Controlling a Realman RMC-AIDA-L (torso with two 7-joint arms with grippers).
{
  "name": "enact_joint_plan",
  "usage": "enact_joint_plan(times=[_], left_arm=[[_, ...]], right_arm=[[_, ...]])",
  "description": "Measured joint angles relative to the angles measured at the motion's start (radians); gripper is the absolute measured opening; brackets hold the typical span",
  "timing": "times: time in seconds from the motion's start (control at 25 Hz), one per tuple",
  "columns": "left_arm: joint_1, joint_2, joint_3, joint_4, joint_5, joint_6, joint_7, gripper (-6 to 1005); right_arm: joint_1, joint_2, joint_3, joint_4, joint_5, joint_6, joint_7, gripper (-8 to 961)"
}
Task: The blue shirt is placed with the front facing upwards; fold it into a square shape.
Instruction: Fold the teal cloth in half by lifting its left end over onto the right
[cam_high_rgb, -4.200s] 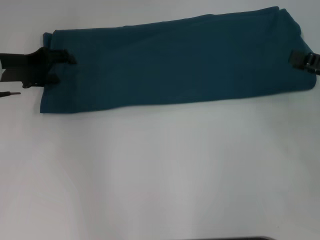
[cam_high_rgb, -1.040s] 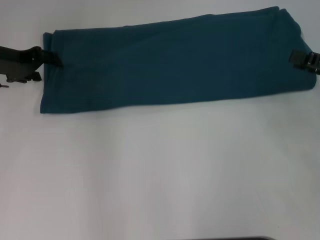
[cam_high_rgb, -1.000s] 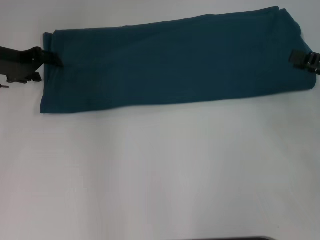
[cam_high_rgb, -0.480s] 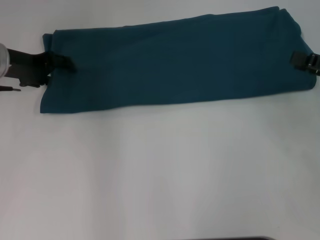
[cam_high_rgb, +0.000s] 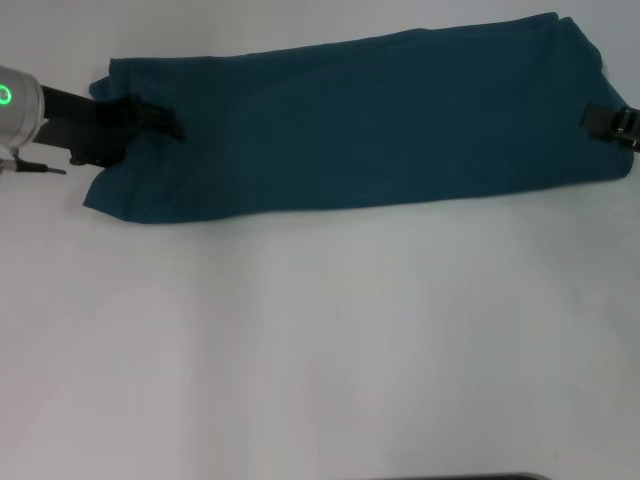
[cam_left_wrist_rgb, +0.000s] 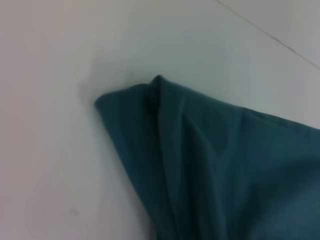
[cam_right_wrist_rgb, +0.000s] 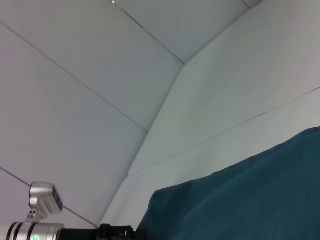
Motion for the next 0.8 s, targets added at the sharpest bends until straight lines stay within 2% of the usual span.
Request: enact_joint_plan(times=[0.16, 0.24, 0.8], left_arm=[[-0.022, 0.023, 0.011, 0.009, 0.003, 0.011, 0.013, 742], [-0.028, 0.029, 0.023, 0.012, 0.007, 0.013, 0.012, 681], [-0.035, 0.017, 0.034, 0.026, 0.030, 0.001, 0.010, 283]], right_arm=[[-0.001, 0.000, 0.000, 0.000, 0.000, 0.000, -0.001, 825], [-0.001, 0.000, 0.000, 0.000, 0.000, 0.000, -0.001, 825], [-0.002, 0.000, 0.000, 0.000, 0.000, -0.001, 0.000, 825]])
